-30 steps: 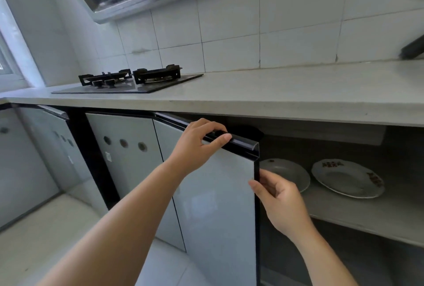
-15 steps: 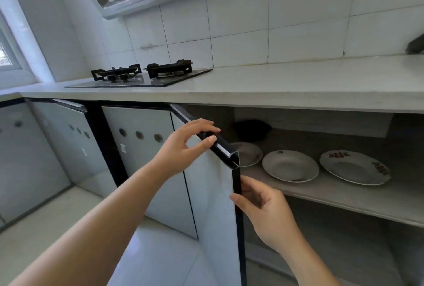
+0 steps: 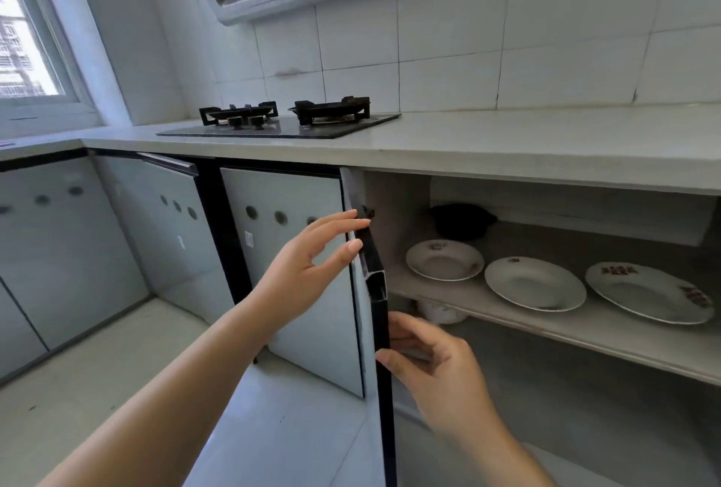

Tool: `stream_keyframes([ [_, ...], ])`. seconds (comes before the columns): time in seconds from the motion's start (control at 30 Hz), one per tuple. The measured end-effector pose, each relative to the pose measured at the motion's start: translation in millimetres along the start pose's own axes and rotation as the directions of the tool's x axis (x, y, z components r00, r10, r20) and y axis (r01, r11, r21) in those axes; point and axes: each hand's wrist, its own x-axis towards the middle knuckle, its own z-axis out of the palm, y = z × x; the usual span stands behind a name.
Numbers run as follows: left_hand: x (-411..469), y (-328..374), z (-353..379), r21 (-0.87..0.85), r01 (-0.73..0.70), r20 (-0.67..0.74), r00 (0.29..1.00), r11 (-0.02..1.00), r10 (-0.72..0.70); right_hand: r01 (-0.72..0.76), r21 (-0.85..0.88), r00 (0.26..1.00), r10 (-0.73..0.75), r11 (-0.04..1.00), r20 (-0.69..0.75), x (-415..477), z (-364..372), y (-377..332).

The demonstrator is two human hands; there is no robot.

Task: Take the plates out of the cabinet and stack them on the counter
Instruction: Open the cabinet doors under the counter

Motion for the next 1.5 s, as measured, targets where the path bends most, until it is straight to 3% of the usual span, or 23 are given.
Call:
stream_keyframes([
  [0.2,-21.4,-5.2,-29.0,0.02,0.003,-0.082,0.997,1.0,-0.002,0.039,0.032,0.995,-0.041,0.999,0.087,2.0,46.3,2.7],
  [0.5,-55.4,-13.0,-79.0,0.039,0.06,-0.171,0.984,0.997,-0.053,0.093,0.037,0.992,-0.096,0.995,0.079,13.3,121.5,4.9],
  [0.77,-66.1,-27.7,-104.7,0.093,0.104,-0.188,0.979,0.99,-0.085,0.172,-0.121,0.979,-0.156,0.978,0.132,34.9,145.9,13.4],
  [0.93,-66.8,-41.6,-118.5,0.065,0.128,-0.241,0.964,0.99,-0.109,0.083,-0.263,0.978,-0.028,0.961,0.209,63.2,150.3,24.7],
  [1.07,-68.3,-60.7,-132.2,0.087,0.192,-0.319,0.935,0.977,-0.155,0.111,-0.38,0.969,-0.014,0.918,0.248,87.6,163.2,33.6],
  [1.5,-64.4,-85.3,-145.6,0.183,0.216,-0.396,0.909,0.959,-0.129,0.178,-0.504,0.975,-0.082,0.845,0.207,122.4,198.5,59.0],
])
